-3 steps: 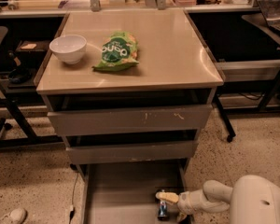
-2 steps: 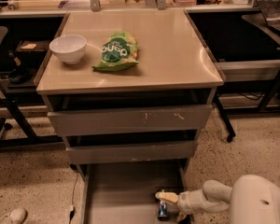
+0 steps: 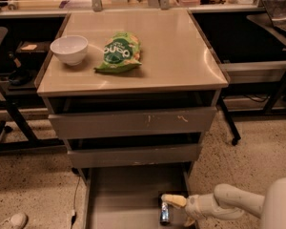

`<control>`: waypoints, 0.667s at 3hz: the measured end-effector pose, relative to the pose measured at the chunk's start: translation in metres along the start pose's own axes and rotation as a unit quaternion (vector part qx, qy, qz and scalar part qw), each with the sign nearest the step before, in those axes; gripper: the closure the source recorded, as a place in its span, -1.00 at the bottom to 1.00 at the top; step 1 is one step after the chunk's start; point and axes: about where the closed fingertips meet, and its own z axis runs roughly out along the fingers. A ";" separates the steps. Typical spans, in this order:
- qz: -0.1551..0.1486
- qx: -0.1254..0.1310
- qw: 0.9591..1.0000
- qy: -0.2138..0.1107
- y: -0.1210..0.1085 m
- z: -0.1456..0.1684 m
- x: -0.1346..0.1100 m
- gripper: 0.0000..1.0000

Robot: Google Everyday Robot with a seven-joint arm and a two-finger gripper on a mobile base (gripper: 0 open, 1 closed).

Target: Place redbull can into bottom drawer

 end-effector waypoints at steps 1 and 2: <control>-0.007 0.015 0.999 -0.041 0.030 -0.048 0.019 -1.00; -0.011 0.038 0.995 -0.087 0.052 -0.095 0.042 -1.00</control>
Offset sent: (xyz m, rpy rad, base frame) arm -0.0508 -0.0676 0.1734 -0.2325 -0.1555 -0.1768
